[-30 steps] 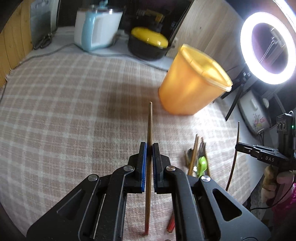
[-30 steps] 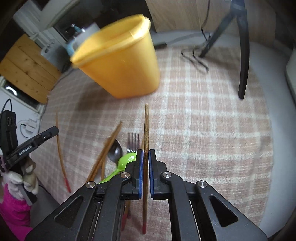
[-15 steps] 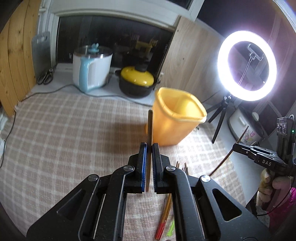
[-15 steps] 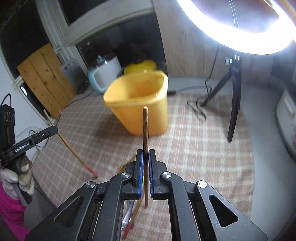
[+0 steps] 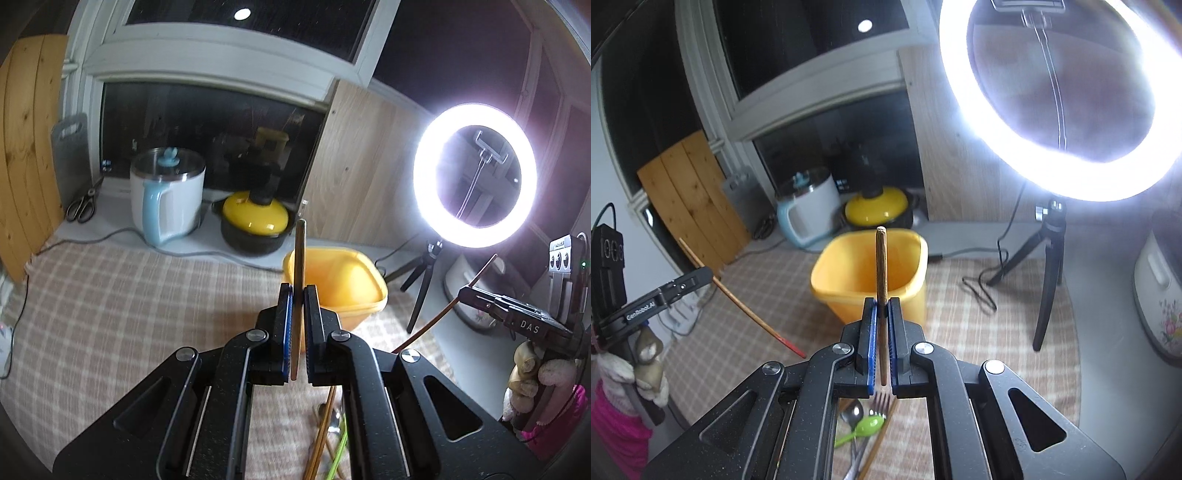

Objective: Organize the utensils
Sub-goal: 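Lift both held chopsticks and carry them over the yellow bin, lowering them in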

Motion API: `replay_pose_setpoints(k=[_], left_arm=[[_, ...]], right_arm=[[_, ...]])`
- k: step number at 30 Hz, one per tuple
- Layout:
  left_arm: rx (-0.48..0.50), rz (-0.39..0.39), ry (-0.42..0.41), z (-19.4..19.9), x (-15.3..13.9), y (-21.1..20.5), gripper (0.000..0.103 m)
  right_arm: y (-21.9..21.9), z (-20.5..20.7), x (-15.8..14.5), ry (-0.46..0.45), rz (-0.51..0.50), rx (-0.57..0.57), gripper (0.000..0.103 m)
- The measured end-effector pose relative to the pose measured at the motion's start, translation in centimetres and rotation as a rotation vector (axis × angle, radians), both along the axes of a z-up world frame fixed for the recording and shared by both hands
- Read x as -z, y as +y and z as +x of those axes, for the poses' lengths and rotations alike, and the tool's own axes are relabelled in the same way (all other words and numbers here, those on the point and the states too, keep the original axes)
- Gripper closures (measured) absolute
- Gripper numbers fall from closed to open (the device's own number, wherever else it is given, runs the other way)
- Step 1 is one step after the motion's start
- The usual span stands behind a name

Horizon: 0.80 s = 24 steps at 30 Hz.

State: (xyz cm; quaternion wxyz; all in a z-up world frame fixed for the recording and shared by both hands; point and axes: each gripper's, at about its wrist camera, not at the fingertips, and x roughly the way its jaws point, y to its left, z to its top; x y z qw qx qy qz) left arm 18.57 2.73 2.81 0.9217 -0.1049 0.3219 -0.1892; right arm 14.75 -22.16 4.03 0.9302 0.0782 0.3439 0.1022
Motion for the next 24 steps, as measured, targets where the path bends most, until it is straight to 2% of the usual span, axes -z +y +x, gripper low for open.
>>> replay_pose_setpoints(k=[14, 20, 24], left_arm=[[-0.014, -0.017, -0.136, 2.1, -5.5, -0.7, 0.100], [-0.005, -0.027, -0.164, 3.0, -6.4, -1.7, 0.100], [-0.006, -0.037, -0.150, 4.1, -6.0, -2.4, 0.100]], right_arm=[[0.0, 1.7, -5.2, -0.125, 0.011, -0.036, 0.099], [-0.3, 2.8, -6.2, -0.155, 0.039, -0.022, 0.099], [-0.3, 3.8, -6.0, -0.169, 0.039, -0.004, 0.099]])
